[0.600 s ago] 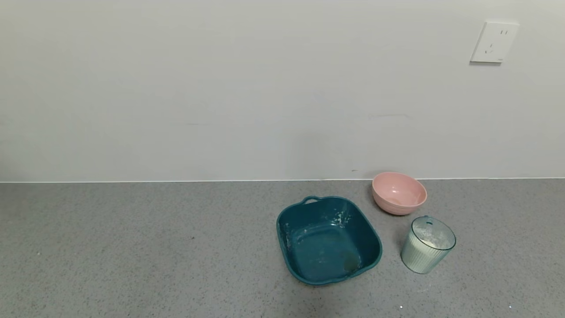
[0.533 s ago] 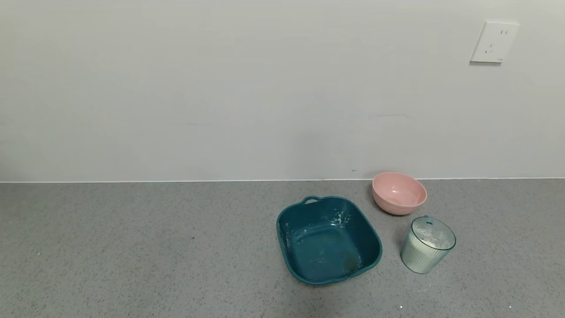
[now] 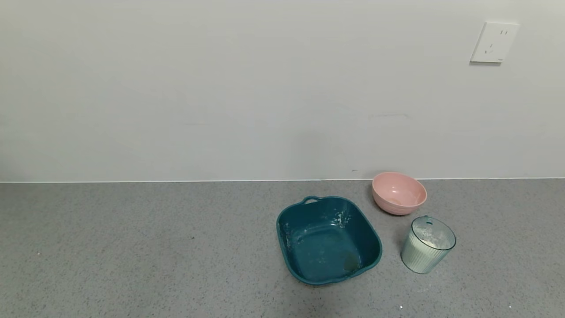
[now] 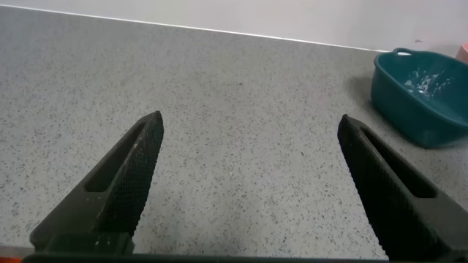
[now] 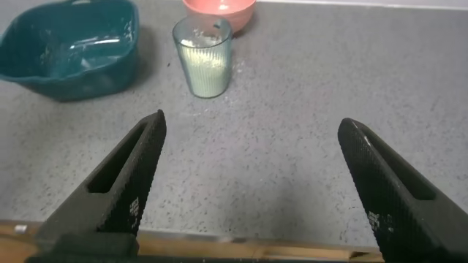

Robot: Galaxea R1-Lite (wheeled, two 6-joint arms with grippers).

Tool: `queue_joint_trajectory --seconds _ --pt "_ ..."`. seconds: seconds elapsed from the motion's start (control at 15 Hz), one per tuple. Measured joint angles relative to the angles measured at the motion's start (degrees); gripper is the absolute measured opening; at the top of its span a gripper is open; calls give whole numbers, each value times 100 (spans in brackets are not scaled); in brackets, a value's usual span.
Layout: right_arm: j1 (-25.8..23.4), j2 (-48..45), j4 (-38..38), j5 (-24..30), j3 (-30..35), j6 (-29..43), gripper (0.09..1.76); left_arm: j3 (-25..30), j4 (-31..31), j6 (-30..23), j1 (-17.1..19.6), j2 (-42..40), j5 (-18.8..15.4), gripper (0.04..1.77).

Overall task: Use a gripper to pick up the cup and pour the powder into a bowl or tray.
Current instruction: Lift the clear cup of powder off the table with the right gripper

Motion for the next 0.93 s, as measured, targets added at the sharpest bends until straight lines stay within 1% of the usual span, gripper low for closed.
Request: queue_joint_trajectory --seconds 0.13,0.33,0.6,0.93 --pt "0 617 -132 124 -223 5 171 0 0 0 0 0 0 172" --pt "2 1484 -741 190 -289 -6 171 0 0 0 0 0 0 172" --pt "57 2437 -1727 208 13 -15 171 0 0 0 0 0 0 172" --pt "495 3079 -2052 208 293 -11 171 0 0 0 0 0 0 172"
